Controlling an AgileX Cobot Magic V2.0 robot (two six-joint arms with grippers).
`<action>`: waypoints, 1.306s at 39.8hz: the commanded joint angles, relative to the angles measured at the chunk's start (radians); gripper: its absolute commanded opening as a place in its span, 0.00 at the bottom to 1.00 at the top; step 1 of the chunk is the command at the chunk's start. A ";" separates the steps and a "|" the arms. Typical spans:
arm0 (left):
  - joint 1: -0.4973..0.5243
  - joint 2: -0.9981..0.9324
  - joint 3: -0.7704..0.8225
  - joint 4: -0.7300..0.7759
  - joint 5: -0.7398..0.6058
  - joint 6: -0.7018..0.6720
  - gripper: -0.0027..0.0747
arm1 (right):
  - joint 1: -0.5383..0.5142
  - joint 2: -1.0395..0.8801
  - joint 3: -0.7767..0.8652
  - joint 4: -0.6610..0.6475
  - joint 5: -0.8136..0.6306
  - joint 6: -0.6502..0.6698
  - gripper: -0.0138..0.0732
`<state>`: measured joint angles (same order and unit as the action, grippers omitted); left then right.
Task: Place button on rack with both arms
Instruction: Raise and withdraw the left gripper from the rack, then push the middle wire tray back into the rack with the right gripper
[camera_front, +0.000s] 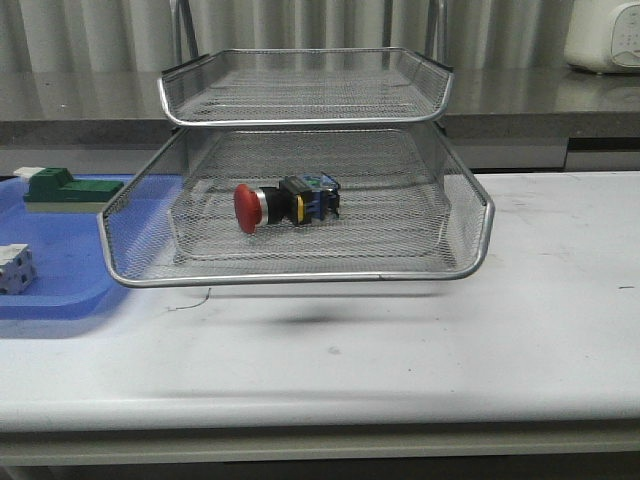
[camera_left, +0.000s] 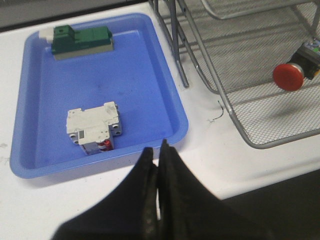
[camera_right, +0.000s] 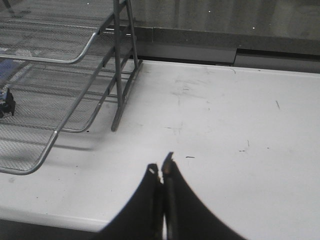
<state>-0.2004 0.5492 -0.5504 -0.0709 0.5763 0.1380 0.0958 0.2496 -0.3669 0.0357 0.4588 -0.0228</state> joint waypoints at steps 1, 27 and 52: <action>0.003 -0.122 0.038 -0.013 -0.100 -0.010 0.01 | 0.003 0.009 -0.023 -0.002 -0.076 -0.002 0.09; 0.003 -0.528 0.141 -0.013 -0.121 -0.010 0.01 | 0.003 0.009 -0.023 -0.002 -0.076 -0.002 0.09; 0.003 -0.528 0.141 -0.013 -0.121 -0.010 0.01 | 0.068 0.414 -0.076 -0.001 -0.354 -0.003 0.09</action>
<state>-0.2004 0.0095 -0.3850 -0.0709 0.5398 0.1354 0.1231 0.5620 -0.3789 0.0357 0.2387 -0.0228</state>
